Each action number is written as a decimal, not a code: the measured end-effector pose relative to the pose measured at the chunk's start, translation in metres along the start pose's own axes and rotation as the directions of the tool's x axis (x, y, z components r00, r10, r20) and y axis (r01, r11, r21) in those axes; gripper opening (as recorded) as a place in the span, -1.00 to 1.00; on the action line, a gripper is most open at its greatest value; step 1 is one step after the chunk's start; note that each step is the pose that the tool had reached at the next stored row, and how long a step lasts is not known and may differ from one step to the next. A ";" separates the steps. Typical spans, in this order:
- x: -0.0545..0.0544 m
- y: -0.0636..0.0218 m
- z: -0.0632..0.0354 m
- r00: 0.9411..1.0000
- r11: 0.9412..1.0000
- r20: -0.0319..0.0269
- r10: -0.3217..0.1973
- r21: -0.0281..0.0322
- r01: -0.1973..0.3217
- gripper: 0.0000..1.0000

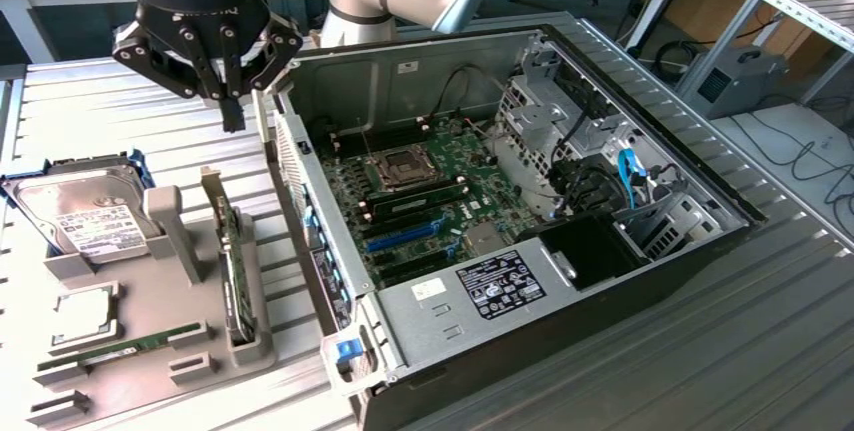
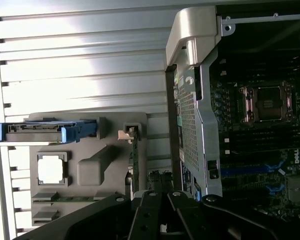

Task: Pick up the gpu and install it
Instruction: 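Reach for the gpu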

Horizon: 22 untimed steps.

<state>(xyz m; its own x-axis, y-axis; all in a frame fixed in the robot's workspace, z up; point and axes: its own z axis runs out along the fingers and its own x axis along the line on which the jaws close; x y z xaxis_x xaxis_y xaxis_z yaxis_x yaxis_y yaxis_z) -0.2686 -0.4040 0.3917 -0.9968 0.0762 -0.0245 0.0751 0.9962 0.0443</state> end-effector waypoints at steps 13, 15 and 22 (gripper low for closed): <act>0.000 -0.0054 0.0003 1.000 1.000 0.000 0.000 0.000 0.000 -0.79; 0.000 -0.0056 0.0003 1.000 1.000 0.000 0.000 0.000 0.000 -0.79; 0.000 -0.0066 0.0004 1.000 1.000 0.000 0.000 0.000 0.000 -0.79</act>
<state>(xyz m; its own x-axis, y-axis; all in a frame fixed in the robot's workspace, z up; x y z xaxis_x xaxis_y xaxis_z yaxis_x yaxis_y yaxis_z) -0.2691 -0.4106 0.3911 -0.9968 0.0762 -0.0245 0.0751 0.9962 0.0443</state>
